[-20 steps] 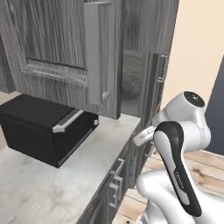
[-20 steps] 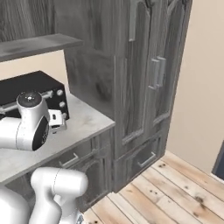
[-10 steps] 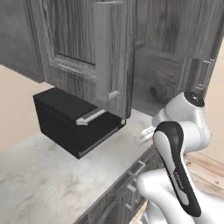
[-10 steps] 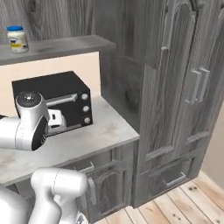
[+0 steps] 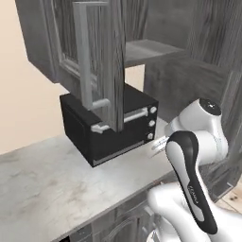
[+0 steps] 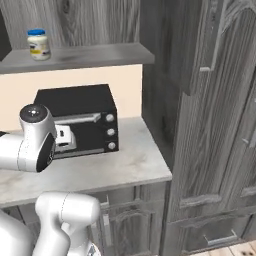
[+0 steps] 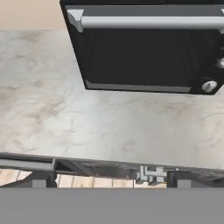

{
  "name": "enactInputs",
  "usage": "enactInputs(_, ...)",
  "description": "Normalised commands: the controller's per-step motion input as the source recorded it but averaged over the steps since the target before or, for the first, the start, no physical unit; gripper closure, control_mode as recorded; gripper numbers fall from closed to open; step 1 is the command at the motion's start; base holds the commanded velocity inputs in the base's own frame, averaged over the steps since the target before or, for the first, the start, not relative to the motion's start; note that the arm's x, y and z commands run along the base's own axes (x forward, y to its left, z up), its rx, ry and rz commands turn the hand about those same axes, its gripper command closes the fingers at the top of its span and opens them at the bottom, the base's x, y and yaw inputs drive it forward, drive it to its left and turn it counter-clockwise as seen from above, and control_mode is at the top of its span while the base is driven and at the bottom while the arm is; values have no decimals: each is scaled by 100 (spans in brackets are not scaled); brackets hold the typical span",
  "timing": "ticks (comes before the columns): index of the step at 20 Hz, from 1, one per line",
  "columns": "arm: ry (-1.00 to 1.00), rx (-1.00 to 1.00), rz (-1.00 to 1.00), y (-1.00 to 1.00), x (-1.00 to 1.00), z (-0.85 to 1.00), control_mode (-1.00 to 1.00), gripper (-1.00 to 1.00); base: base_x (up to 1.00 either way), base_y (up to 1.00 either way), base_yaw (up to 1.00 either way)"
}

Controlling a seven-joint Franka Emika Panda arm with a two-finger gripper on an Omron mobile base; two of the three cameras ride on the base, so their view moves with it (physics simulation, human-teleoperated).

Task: Move the mayonnaise and condiment bottle from the cabinet to the dining counter.

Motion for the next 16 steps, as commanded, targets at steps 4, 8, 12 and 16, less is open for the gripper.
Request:
enactInputs(4,0,0,0,0,0,0,100,-100,86,-7,45)
enactInputs(8,0,0,0,0,0,0,100,-100,89,-7,45)
enactInputs(12,0,0,0,0,0,0,100,-100,100,-12,40)
enactInputs(16,0,0,0,0,0,0,100,-100,100,-19,33)
